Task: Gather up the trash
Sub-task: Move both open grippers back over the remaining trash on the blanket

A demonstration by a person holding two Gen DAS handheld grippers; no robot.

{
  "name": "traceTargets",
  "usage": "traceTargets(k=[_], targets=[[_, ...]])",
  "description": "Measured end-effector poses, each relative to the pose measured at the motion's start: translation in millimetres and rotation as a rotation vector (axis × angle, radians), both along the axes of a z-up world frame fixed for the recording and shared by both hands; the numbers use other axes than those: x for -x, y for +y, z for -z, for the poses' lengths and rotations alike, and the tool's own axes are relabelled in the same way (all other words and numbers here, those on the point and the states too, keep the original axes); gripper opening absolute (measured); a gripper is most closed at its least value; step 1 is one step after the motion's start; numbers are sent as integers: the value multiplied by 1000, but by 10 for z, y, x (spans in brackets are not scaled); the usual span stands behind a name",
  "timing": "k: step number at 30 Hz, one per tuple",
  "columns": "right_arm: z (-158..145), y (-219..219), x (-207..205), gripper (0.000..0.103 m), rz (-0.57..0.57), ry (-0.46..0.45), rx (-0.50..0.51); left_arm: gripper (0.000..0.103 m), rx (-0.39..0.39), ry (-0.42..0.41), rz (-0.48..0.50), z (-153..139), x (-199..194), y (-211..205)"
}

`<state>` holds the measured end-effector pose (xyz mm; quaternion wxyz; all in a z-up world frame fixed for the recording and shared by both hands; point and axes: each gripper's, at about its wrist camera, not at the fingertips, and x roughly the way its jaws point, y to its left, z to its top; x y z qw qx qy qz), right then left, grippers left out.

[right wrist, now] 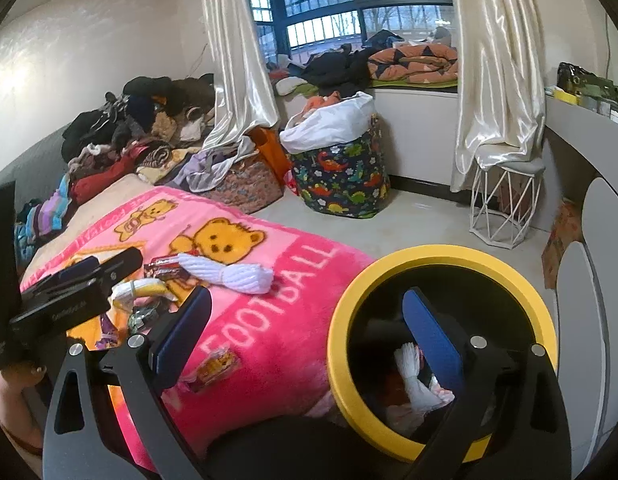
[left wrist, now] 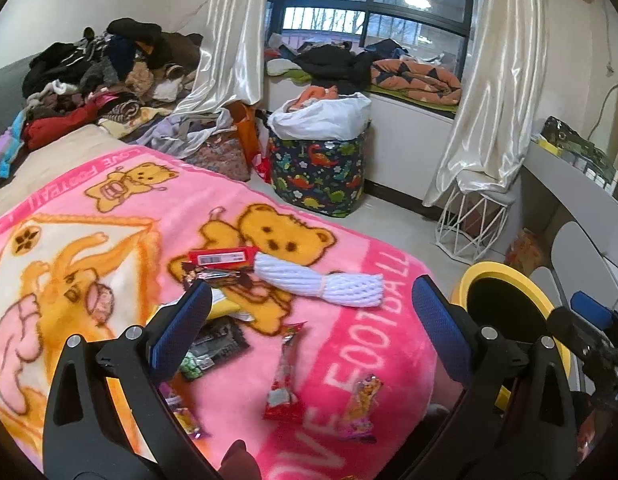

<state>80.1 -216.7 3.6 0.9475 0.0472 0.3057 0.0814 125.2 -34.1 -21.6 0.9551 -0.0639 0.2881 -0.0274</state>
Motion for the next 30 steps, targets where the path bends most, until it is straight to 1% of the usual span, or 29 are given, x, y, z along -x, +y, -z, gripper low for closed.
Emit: traceTargets(k=[10,16,20,25,28,30], targets=[[104,250,-34,94,-53,34,15,92,-2,4,-56,39,-21,246],[206,486,-68,94,-97,70,17,92,-15,0,-87,88,-13,361],[323,648,-96,94,-129,111,18,92,-20,6,-102,131,-24,471],[448,801,-159,94,-156,165,8,92,6,12,-99,201,-35,634],[530,874,-219,93,-161,205,8,92,8,17,-101,233,-49,718],[591,889,-274,89,-156,241,11,92,-5,17,-104,253,-58,757]])
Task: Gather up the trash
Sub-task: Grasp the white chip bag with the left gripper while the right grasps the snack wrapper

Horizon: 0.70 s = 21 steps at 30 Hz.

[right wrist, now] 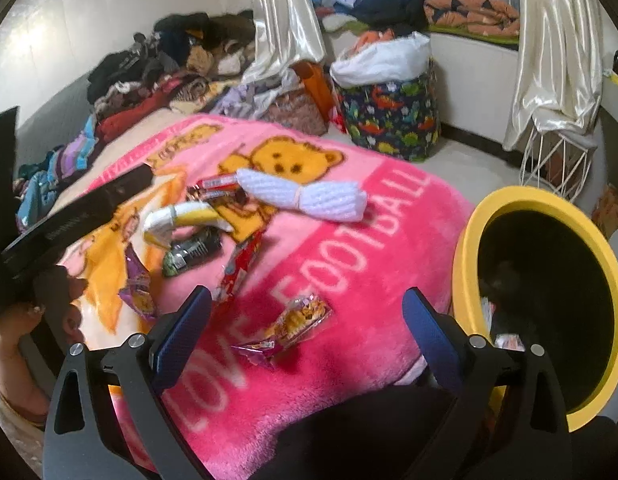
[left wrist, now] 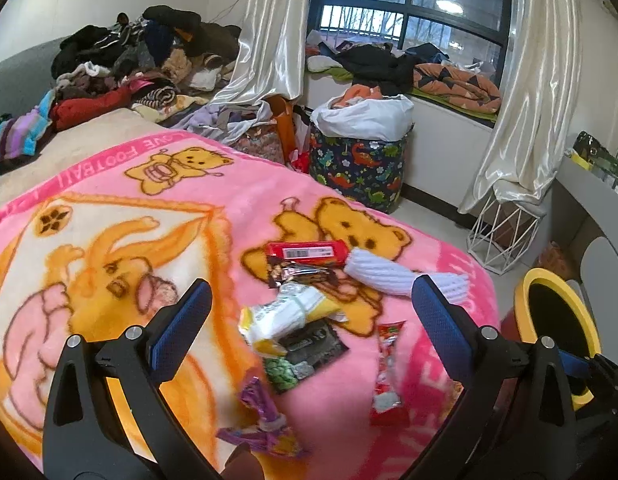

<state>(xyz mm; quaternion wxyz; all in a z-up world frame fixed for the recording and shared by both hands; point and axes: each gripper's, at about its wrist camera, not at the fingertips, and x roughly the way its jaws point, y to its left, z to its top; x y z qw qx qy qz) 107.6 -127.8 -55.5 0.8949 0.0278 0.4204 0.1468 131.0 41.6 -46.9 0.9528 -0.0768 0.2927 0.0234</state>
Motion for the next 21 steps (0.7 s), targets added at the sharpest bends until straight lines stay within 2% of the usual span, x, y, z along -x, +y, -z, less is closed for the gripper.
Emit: traceTargets(k=[6,14,17,18,20,21], targets=[[221,37,-223,83,31,143,-9,92,-12,41,-19,134,-84,165],[440,112,-401,75,38,266,-13,92,-27,113,11,323,-258,225],[537,137,-450,62,34,318,-28,92,-41,135,25,369,-321,228],[576,141,-467,50,31,337,-39,92,-40,147,34,391,-346,229],[618,134,-488,41,36,358,-63,87,-44,165,50,428,-384,211],[616,125,-482,31,36,354,-77,86,-46,170,53,445,-398,208]])
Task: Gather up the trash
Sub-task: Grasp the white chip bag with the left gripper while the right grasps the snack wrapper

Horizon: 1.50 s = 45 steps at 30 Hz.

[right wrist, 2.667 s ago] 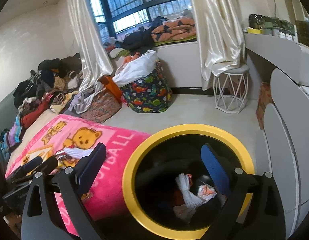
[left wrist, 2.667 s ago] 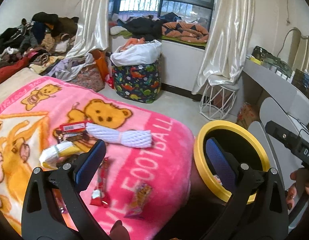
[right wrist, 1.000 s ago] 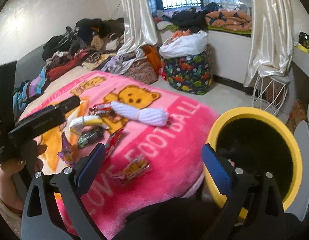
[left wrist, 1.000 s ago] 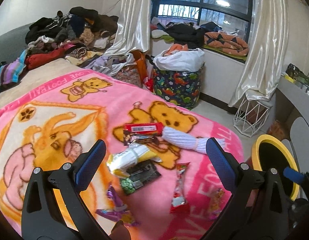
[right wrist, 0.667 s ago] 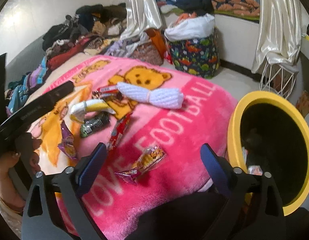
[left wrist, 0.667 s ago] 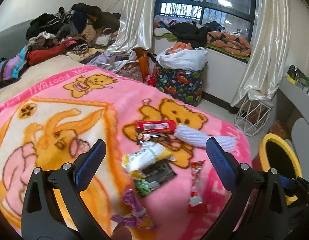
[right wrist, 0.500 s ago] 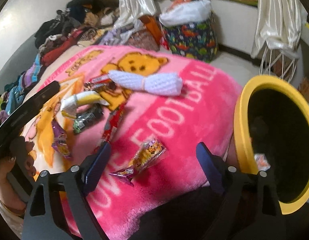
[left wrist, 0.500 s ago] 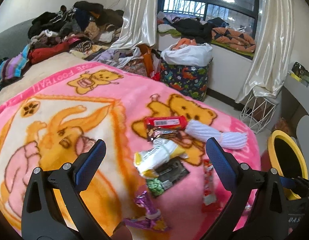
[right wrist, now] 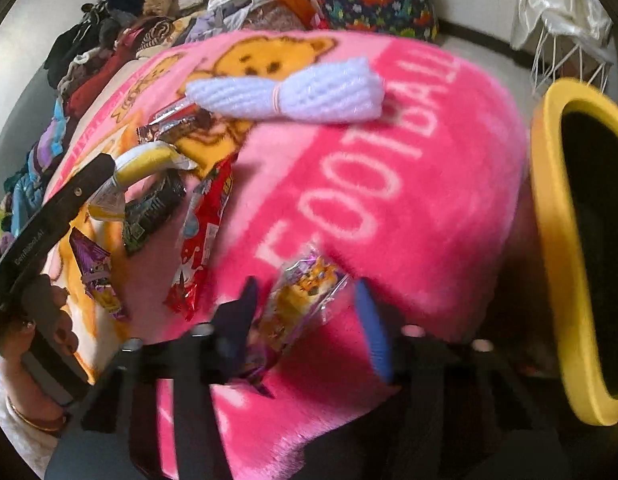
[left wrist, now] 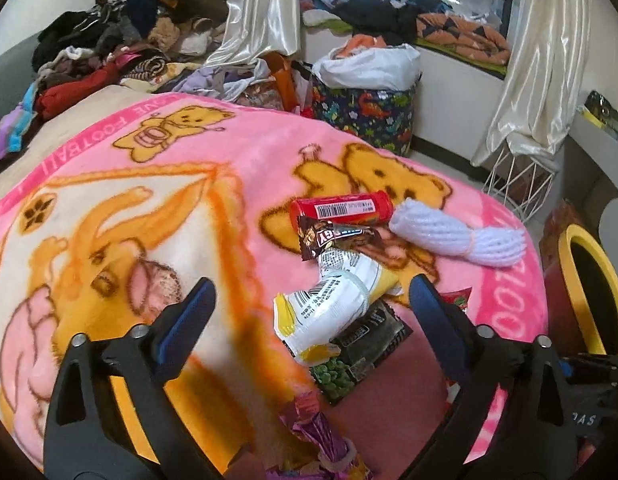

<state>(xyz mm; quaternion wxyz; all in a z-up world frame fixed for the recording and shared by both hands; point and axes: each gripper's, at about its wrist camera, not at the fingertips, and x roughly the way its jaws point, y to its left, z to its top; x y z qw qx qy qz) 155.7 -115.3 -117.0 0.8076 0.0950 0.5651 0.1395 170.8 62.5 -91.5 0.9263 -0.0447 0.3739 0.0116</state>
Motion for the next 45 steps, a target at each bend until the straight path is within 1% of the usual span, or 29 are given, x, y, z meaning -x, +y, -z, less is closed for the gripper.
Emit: traceTargets(k=[1,5,6,9,11,14,20,24,30,35,45], targets=[[-4,3,5,26,-5,-2,-12,82,4,12,6,26,-18,2],[-14,-25,24,24,-10,-9,-49,69,-13,44,16,110,-71,-13],[-19,-36,24,24,-7,-10,-58,68,-17,50,18,122,-80,-17],[-54,-92,33,23,2,-26,-93,61,-9,48,30,123,-70,-36],[-86,-110,43,23,0,-41,-108,48,-12,45,39,114,-62,-61],[-128,-132,59,23,-1,-63,-121,44,-28,44,56,102,-57,-114],[-192,-151,80,23,-4,-99,-157,32,-13,25,75,44,-22,-169],[-220,-162,86,23,-3,-116,-172,30,2,-13,90,-65,43,-210],[-261,-151,108,23,-9,-141,-187,29,57,-66,116,-269,143,-250],[-314,-171,154,22,-7,-163,-209,29,63,-102,131,-419,222,-293],[-529,-144,291,22,-59,-270,-234,28,92,-158,132,-657,364,-291]])
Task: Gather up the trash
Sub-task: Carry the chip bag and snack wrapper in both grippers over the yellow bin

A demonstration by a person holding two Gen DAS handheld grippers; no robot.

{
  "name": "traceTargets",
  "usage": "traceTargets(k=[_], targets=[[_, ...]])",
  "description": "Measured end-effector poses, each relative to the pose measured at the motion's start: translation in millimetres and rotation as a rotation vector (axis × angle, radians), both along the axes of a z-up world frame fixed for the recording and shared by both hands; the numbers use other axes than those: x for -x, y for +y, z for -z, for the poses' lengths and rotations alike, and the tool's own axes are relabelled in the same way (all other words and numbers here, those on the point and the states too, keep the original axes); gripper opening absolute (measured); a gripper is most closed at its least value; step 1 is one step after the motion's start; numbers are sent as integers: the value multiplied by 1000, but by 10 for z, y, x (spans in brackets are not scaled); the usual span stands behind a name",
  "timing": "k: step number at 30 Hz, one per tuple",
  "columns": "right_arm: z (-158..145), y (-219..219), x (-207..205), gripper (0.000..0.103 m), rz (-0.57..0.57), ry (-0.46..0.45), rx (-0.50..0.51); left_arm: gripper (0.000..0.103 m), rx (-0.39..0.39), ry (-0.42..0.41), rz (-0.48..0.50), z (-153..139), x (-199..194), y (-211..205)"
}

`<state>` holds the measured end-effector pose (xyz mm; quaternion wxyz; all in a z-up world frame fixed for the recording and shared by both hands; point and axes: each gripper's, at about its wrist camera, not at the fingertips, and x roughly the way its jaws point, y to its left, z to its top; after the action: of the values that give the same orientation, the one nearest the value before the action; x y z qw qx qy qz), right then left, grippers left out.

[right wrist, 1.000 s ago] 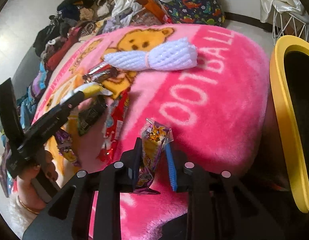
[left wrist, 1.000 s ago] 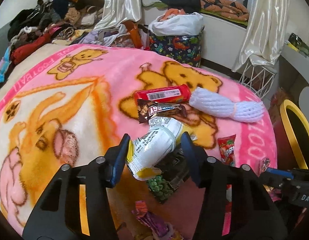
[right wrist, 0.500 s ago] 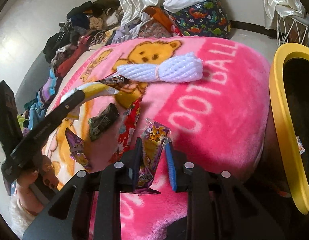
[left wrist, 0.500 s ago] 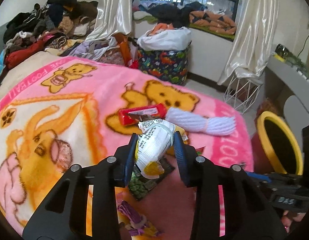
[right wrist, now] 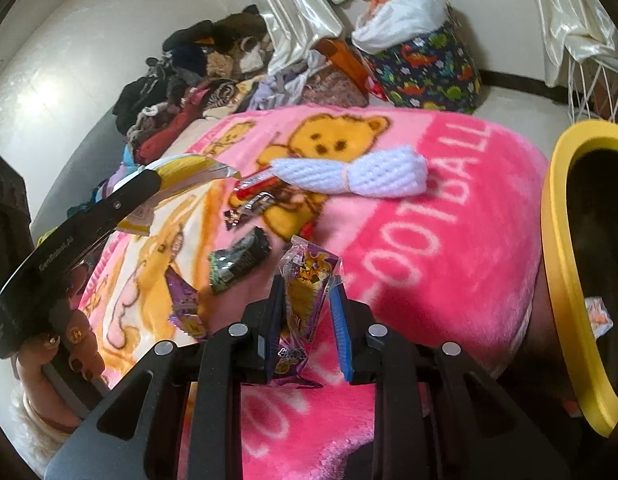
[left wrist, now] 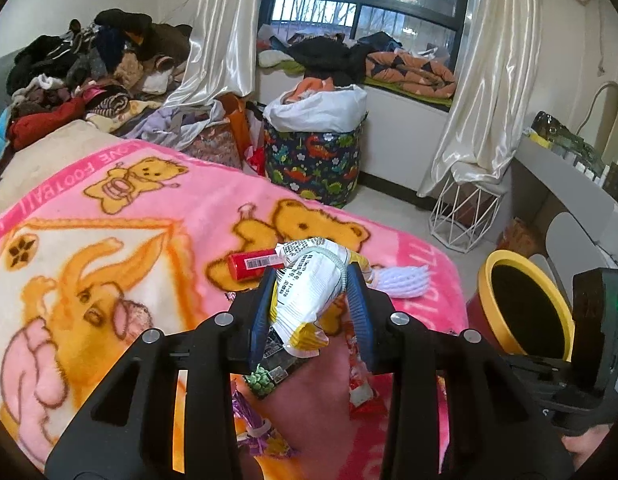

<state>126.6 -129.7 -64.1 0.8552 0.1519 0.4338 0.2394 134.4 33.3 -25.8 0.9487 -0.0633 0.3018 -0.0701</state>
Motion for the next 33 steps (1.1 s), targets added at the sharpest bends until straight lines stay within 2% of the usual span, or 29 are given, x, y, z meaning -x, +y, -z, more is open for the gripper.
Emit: traceTargets(k=[12,33], targets=[[-271,6,136,22,-29,-98,16,28,-2,-33,22,-162,118,-150],[-616,-539,208,22,87,-192,-8,28,-32,-56,126,-266,191,-680]])
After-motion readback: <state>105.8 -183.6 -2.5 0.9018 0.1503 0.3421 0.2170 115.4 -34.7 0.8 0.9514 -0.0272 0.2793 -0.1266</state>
